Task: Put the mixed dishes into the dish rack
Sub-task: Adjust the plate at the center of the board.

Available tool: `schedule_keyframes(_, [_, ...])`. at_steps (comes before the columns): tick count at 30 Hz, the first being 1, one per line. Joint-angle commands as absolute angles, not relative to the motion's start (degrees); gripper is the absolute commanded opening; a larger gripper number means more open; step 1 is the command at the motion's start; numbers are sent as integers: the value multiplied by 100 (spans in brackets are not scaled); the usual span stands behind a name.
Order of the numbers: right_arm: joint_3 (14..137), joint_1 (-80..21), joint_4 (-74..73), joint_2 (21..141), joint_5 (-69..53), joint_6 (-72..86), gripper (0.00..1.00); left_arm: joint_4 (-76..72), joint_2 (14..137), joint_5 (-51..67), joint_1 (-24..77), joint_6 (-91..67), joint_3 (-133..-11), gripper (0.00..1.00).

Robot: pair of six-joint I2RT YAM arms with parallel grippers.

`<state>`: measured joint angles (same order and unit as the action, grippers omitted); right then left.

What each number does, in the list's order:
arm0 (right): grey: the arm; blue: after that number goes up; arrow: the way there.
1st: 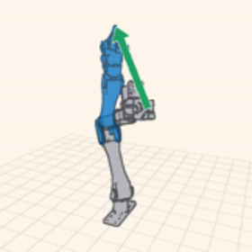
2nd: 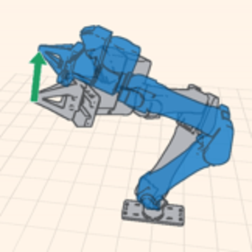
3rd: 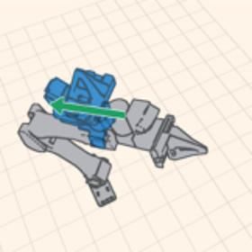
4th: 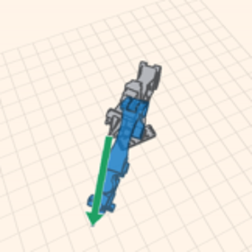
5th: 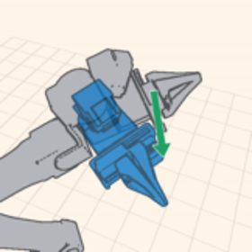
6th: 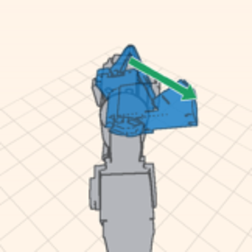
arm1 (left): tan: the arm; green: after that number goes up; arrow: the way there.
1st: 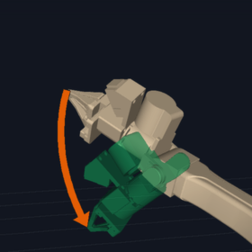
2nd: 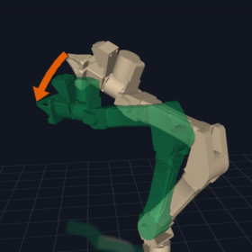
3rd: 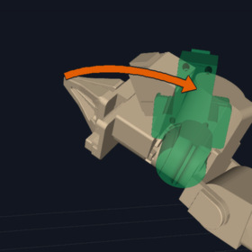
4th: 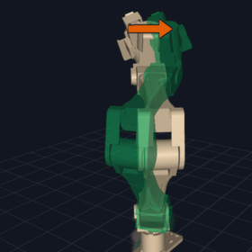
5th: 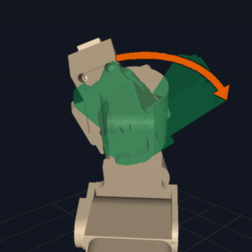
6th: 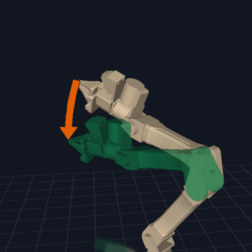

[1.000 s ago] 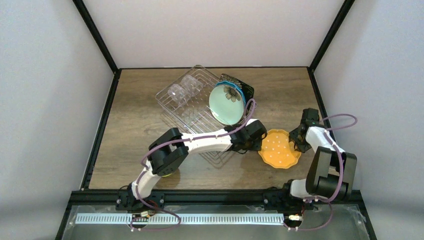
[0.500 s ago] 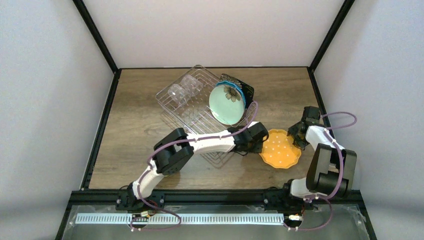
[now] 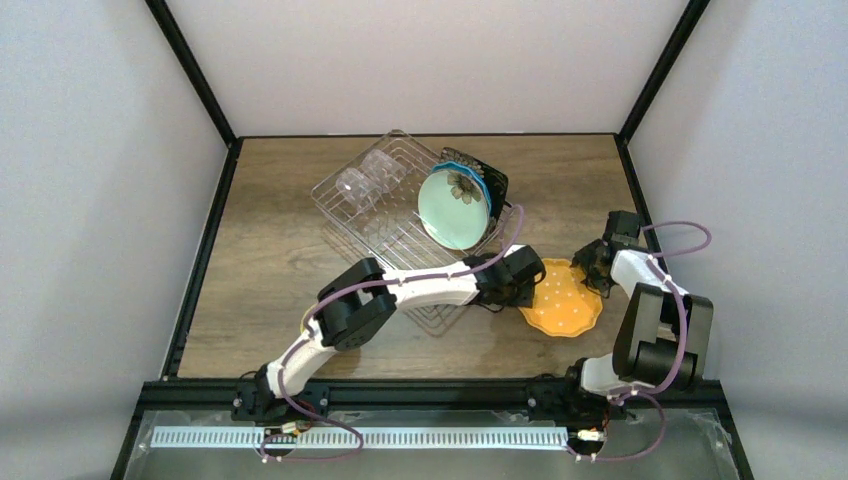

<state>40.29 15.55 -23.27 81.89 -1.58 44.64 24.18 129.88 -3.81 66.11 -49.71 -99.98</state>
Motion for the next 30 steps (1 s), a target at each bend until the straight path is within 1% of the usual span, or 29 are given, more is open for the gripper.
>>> schedule_keyframes(1, [3739, 1604, -2802, 8563, 82, 4284, 91, 2430, 13293, -233, 6703, -5034, -10216, 100])
schedule_keyframes(19, [4478, 1604, -3165, 7713, 942, 4049, 91, 2439, 13386, -270, 6750, -5151, -10184, 100])
schedule_keyframes(25, [4646, 1661, -3107, 7790, 1100, 4099, 91, 2460, 13377, -281, 6749, -5142, -10152, 100])
schedule_keyframes(30, [4613, 1870, -2971, 8141, 1039, 4176, 91, 2486, 13368, -289, 6750, -5118, -10151, 100])
